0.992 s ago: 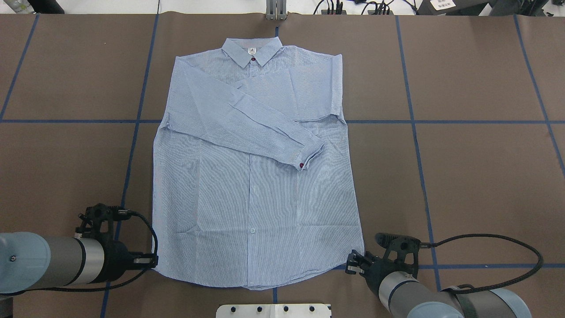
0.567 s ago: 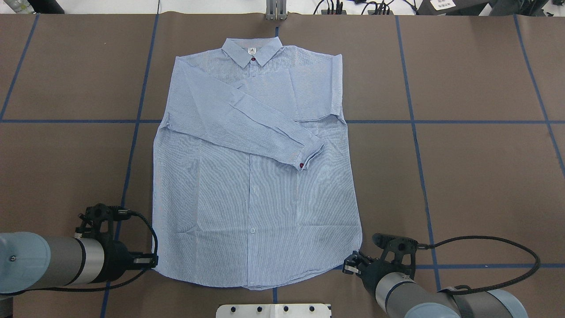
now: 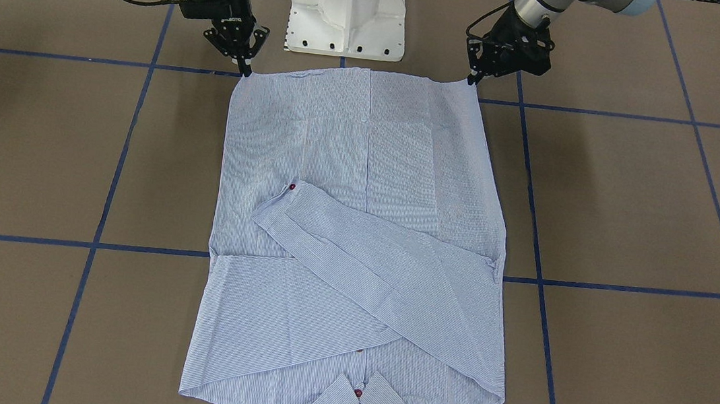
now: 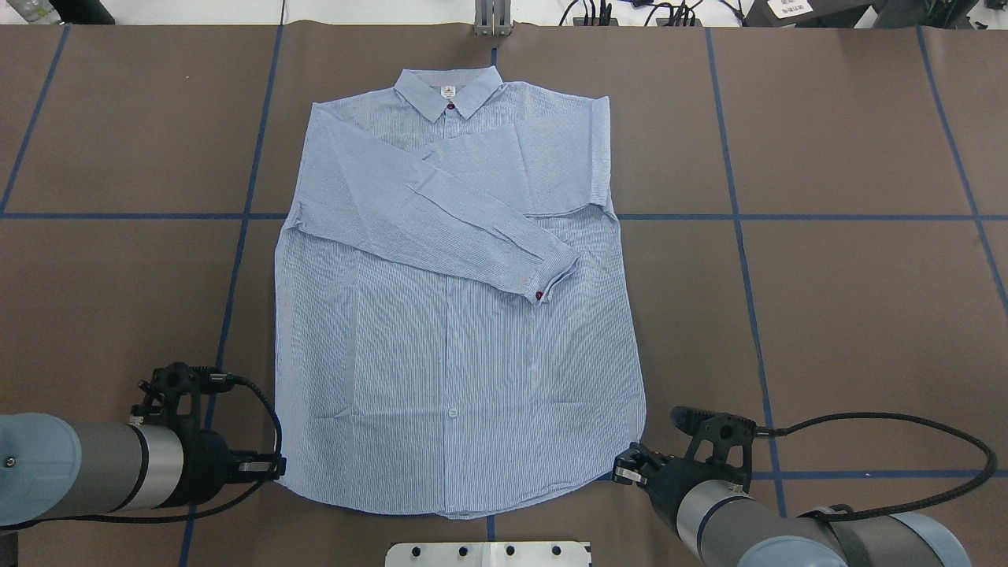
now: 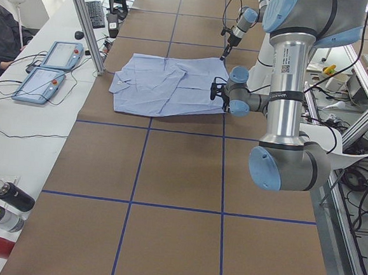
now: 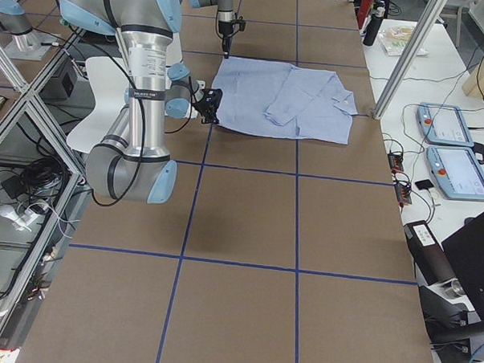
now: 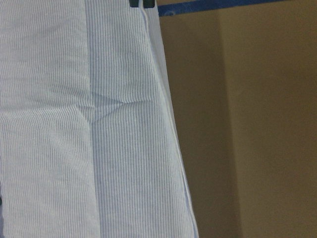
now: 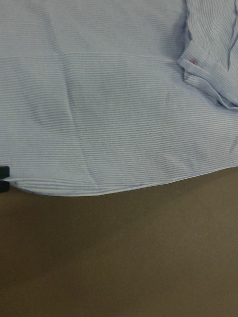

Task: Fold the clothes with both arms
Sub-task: 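Grasp the hem corners with both grippers, then lift the hem with both grippers and fold it toward the collar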

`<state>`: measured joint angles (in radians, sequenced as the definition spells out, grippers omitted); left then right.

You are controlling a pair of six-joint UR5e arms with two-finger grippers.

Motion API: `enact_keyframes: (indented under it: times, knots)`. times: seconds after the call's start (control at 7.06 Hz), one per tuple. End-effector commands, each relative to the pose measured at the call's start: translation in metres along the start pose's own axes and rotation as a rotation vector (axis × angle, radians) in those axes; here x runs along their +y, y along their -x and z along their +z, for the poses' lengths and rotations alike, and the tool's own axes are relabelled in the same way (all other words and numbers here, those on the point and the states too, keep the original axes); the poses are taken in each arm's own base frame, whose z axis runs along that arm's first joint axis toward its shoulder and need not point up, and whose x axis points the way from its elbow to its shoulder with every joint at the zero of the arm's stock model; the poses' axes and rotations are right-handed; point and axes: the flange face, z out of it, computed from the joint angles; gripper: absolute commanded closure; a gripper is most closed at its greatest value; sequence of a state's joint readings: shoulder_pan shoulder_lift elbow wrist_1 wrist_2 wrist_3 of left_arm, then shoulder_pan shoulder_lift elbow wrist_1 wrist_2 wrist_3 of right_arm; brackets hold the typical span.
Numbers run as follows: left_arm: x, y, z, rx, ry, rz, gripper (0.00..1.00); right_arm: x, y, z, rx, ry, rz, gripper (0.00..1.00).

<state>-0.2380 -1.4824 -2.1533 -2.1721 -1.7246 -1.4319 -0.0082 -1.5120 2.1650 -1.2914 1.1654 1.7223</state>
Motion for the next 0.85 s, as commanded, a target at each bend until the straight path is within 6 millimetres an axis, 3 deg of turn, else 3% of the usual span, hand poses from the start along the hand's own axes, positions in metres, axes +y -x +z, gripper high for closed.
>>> enact_keyframes:
  times: [0.0,0.28,0.43,0.71]
  knots:
    - [0.007,-0.018,-0.035,0.071,0.054,0.007,1.0,-0.022,0.009,-0.072,0.033,0.087,-0.001,1.0]
    - [0.026,-0.029,-0.093,0.142,0.145,-0.024,1.0,-0.036,0.005,-0.136,0.081,0.206,-0.008,1.0]
    - [0.035,-0.042,-0.112,0.18,0.188,-0.05,1.0,-0.043,0.003,-0.165,0.096,0.256,-0.01,1.0]
    - [0.039,-0.057,-0.145,0.195,0.239,-0.05,1.0,-0.062,0.007,-0.195,0.041,0.288,0.027,1.0]
